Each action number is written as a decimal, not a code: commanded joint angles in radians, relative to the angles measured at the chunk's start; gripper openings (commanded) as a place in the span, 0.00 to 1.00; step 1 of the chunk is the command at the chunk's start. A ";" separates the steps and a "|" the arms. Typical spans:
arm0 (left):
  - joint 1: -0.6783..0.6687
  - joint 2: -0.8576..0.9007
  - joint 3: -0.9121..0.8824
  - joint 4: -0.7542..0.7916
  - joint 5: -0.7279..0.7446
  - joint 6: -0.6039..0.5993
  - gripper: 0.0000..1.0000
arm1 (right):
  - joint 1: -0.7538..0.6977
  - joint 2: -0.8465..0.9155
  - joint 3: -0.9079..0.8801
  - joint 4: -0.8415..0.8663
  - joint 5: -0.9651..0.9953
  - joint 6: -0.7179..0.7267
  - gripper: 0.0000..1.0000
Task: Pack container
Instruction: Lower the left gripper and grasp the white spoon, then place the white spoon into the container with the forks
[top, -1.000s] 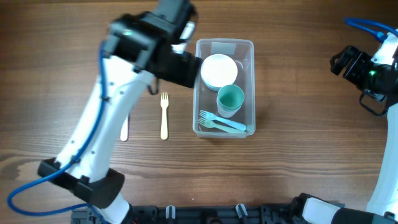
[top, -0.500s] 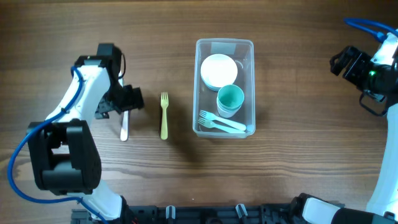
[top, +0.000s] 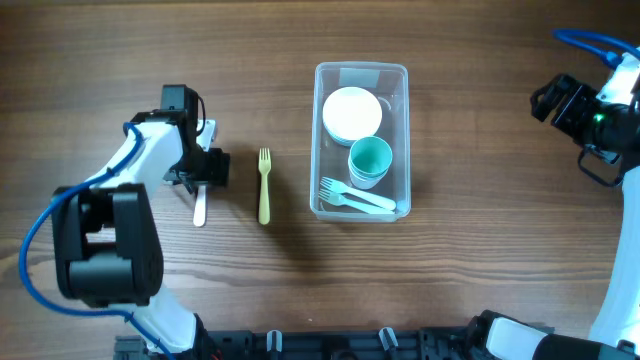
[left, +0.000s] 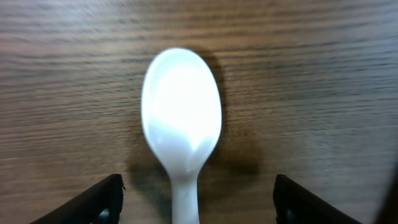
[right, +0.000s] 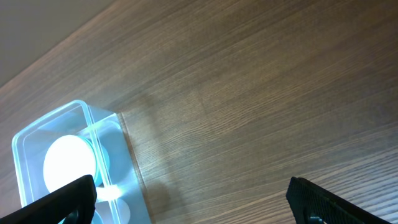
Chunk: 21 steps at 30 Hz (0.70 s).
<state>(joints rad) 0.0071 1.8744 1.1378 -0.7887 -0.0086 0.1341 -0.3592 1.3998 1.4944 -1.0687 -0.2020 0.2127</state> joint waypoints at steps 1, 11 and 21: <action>0.003 0.073 -0.008 -0.010 0.020 0.019 0.69 | -0.001 0.005 -0.003 0.003 -0.002 0.011 1.00; 0.003 0.074 0.027 -0.050 0.046 -0.011 0.11 | -0.001 0.005 -0.003 0.003 -0.002 0.011 1.00; -0.153 -0.054 0.545 -0.485 0.144 0.051 0.04 | -0.001 0.005 -0.003 0.003 -0.002 0.012 1.00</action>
<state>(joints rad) -0.0566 1.8751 1.5574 -1.2152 0.0650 0.1265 -0.3592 1.3998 1.4944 -1.0691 -0.2020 0.2127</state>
